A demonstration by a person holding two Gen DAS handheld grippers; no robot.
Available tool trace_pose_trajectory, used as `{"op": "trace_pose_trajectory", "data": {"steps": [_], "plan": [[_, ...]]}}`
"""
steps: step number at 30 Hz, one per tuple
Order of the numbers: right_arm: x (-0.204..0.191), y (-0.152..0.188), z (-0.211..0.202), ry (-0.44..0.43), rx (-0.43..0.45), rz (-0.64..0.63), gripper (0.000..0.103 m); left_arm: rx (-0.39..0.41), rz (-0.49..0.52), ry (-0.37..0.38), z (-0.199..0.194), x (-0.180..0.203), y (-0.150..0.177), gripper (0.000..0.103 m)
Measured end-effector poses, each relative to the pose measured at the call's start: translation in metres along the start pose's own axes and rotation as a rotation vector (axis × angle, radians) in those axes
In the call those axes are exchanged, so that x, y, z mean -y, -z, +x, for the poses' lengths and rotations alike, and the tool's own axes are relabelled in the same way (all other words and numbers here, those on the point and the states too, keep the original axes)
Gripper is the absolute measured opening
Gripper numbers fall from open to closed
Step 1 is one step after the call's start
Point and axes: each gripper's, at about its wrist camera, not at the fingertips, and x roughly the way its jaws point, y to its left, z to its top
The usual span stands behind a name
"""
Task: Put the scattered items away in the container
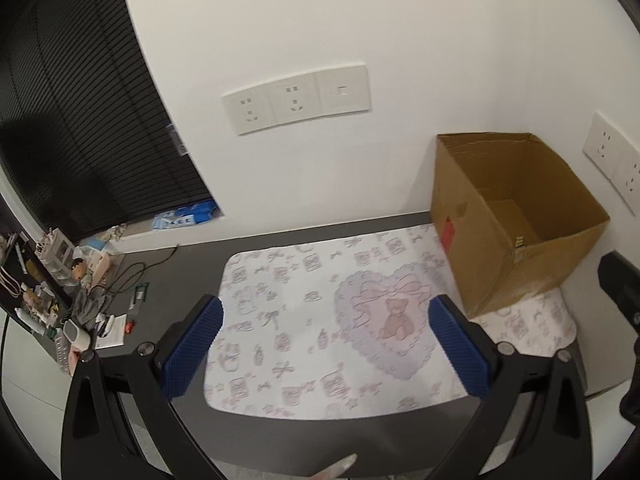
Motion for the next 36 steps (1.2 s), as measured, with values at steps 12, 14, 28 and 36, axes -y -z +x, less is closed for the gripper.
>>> {"op": "trace_pose_trajectory", "data": {"steps": [12, 14, 28, 36], "plan": [[-0.057, 0.015, -0.052, -0.031, 0.029, -0.063, 0.103, 0.051, -0.056, -0.001, -0.053, -0.043, 0.025, 0.103], [-0.058, 0.014, -0.056, -0.029, 0.038, -0.071, 0.103, 0.055, -0.059, -0.004, -0.06, -0.042, 0.025, 0.103], [-0.015, 0.009, -0.083, 0.014, 0.07, -0.053, 0.103, 0.063, -0.019, -0.032, -0.08, -0.001, 0.021, 0.103], [0.022, 0.008, -0.087, 0.05, 0.077, -0.047, 0.103, 0.061, -0.048, 0.062, -0.085, 0.023, 0.017, 0.103]]}}
